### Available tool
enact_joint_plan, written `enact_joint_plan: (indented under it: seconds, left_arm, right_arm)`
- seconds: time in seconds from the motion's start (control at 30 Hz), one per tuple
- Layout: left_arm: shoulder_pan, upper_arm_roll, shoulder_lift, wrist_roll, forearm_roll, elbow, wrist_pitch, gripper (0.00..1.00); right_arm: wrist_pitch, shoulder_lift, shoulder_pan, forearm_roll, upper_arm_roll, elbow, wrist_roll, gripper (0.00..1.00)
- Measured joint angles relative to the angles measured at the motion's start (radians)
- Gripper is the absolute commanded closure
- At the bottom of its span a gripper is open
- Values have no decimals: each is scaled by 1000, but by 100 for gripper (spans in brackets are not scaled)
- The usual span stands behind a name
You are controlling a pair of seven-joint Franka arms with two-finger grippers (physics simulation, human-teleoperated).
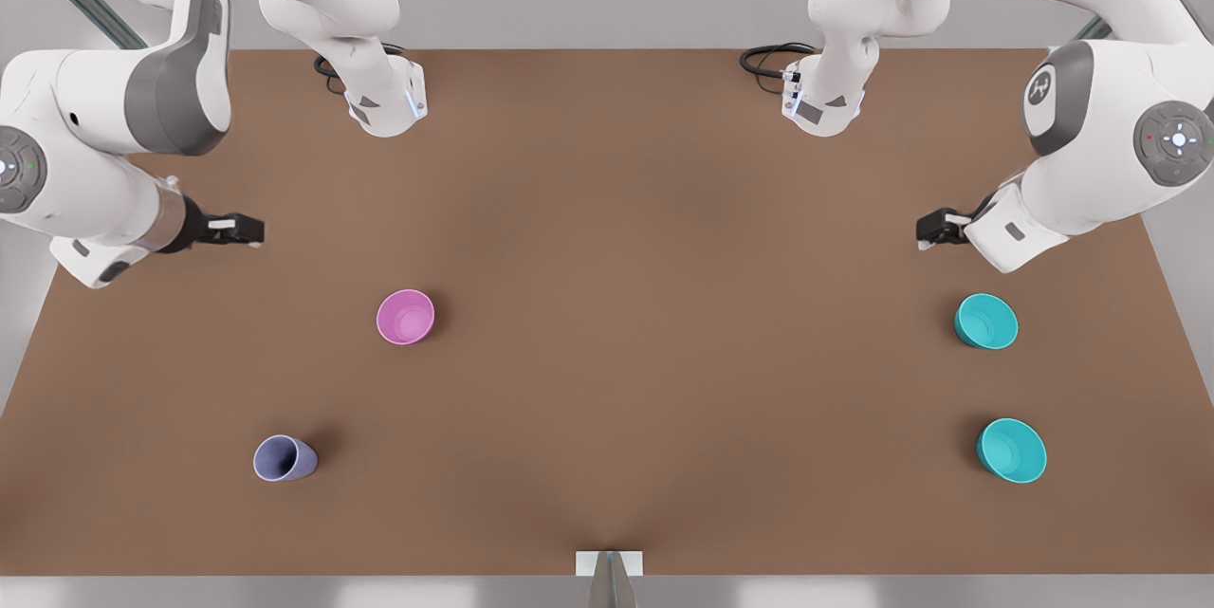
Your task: Stack the blue bowl on the pink bowl
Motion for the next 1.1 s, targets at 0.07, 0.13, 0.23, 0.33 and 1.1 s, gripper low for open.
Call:
enact_joint_plan:
  seconds: [0.07, 0.13, 0.23, 0.33, 1.1]
  left_arm:
    - [1, 0, 1, -2, -1, 0, 6, 0]
    - [1, 0, 5, -3, -3, 0, 9, 0]
    - [1, 0, 5, -4, -5, 0, 13, 0]
    - [3, 3, 7, -6, -8, 0, 15, 0]
    - [1, 3, 13, -14, -9, 0, 16, 0]
  right_arm:
    - [10, 10, 3, -1, 2, -2, -3, 0]
    - [26, 135, 67, -1, 7, -11, -4, 0]
    - [160, 240, 79, 30, 10, -243, 7, 0]
    - [345, 260, 19, 62, 9, -452, 17, 0]
    - [802, 356, 8, 219, 30, -592, 49, 79]
